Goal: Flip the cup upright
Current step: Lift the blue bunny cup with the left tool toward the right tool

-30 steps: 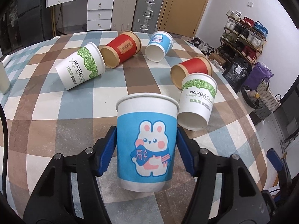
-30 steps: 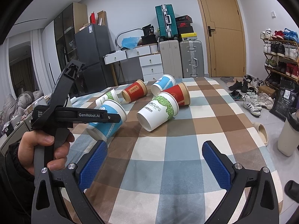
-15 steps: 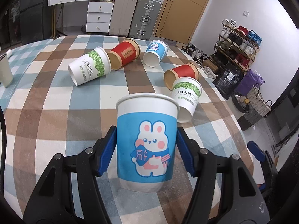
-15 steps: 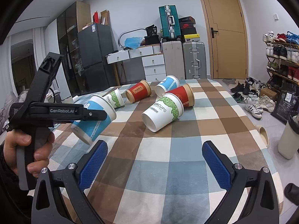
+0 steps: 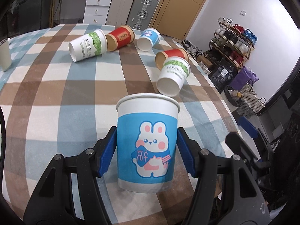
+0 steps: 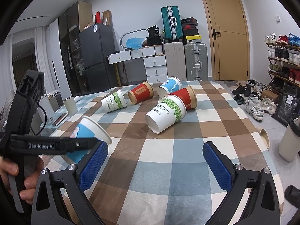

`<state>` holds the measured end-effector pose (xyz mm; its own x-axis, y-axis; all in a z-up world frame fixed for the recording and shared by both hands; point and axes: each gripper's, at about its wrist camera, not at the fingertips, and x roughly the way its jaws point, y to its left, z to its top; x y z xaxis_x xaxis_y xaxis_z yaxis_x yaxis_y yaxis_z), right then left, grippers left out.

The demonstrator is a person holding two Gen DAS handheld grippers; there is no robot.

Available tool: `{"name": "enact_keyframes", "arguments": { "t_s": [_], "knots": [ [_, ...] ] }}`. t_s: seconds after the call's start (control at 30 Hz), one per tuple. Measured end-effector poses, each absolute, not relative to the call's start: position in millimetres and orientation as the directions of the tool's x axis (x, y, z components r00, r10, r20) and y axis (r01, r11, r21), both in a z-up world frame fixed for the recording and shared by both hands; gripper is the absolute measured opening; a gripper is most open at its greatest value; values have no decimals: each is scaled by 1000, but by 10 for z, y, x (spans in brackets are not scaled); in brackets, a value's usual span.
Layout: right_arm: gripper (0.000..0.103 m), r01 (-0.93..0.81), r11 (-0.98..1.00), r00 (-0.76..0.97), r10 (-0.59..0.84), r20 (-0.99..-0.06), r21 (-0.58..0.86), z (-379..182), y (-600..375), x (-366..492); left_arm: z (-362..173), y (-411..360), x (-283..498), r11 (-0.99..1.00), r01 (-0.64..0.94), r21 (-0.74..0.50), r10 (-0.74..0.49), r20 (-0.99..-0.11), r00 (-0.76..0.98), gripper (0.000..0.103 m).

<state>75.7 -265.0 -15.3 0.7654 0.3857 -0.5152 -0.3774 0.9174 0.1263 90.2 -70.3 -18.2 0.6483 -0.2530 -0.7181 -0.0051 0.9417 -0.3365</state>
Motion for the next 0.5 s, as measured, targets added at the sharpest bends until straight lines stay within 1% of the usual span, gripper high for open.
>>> {"name": "enact_keyframes", "arguments": {
  "t_s": [0.5],
  "knots": [
    [103, -377, 917, 764, 386, -518, 127, -167, -2650, 750, -357, -818, 828, 924, -14, -381, -294, -735, 610, 60]
  ]
}}
